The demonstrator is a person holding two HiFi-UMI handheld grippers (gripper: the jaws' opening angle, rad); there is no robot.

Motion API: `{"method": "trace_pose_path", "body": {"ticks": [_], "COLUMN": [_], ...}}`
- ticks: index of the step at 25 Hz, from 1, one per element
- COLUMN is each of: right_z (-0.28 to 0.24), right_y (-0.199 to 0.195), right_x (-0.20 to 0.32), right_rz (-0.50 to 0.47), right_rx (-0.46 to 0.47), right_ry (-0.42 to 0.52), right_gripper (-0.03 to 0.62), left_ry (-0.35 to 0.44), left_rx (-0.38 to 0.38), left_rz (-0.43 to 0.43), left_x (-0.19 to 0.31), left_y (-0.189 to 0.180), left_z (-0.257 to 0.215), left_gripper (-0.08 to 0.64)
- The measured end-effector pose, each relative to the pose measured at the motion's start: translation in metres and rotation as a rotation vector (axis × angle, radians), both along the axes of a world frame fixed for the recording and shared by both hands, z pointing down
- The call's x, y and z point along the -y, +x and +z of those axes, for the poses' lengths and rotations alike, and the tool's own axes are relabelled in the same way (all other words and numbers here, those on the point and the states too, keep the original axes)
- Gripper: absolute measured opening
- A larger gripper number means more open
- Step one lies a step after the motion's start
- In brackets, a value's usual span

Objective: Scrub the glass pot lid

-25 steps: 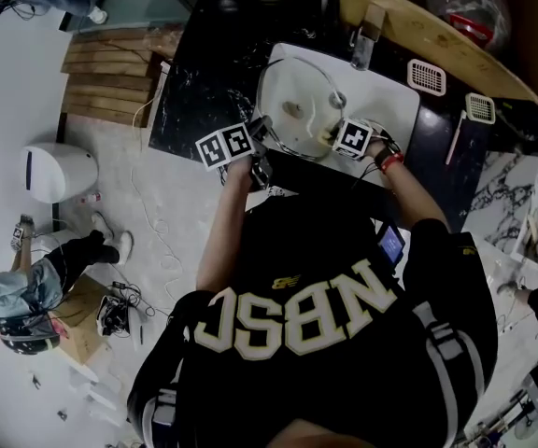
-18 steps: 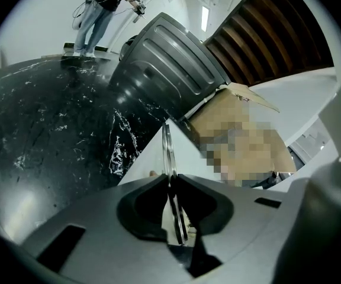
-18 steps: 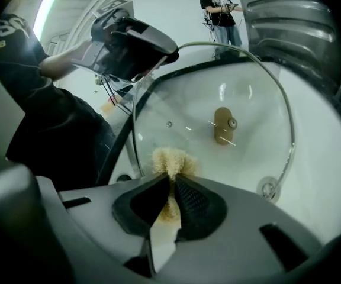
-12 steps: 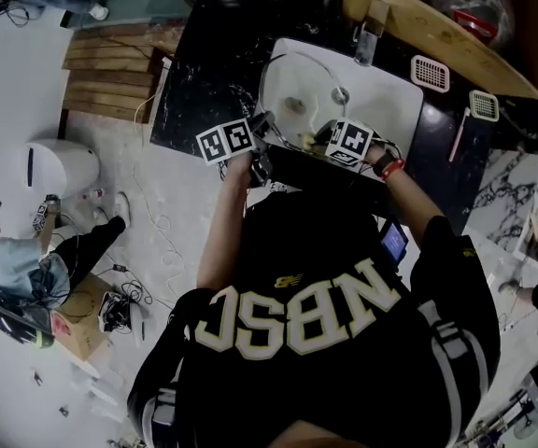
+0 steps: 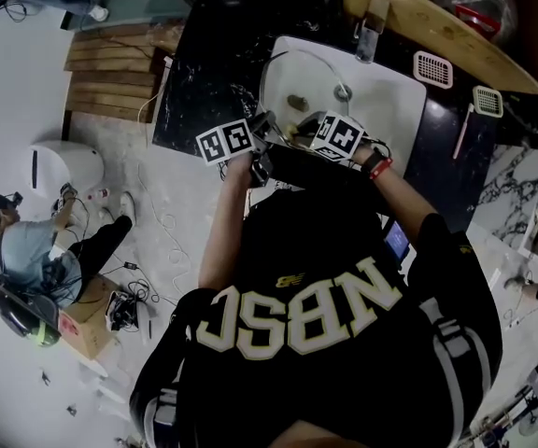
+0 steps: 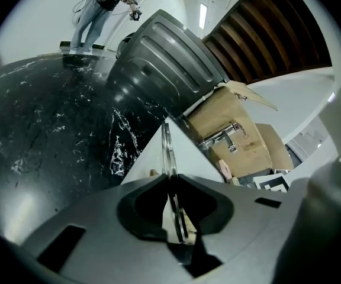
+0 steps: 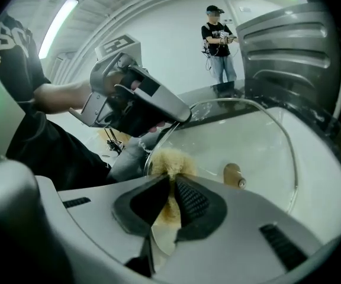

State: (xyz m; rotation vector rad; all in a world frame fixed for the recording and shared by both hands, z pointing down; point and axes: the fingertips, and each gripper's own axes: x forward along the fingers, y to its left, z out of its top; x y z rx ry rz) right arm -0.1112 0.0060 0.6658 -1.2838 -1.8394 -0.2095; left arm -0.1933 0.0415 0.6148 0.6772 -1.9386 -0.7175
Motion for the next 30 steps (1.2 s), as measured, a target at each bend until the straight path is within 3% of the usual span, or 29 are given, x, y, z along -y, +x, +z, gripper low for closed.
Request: {"method": "trace_pose_path", "body": {"ticks": [11,18,22,30], "right_z": [-0.011,-0.019,-0.023,-0.012], "right_y": [-0.052,-0.075,-0.1,-0.151], "right_x": [-0.011,-0.017,-0.017,0.001], "right_rz": [0.18,0.117,0.187,0.246], "right_rx": [0.105,0.243,0.302,0.394], "right_ry": [-0.036,0.044,0.056,0.172], "right_gripper": [0.043,0.046,0.041,0.041], "left_ry": [0.016,0.009,0.008,0.002], "left_rx": [-0.011,-0.019,-0.013,-0.026], "left_rz": [-0.002,-0.002,0.004,-0.006], "left_x": [0.001,0.0,0.001,0.001], "left_y": [0.002,0.001,0.004,0.002], "left_z": [-0.001,-0.001,-0.002,-0.002], "left_gripper": [0.063,0.063,0.063,0.063]}}
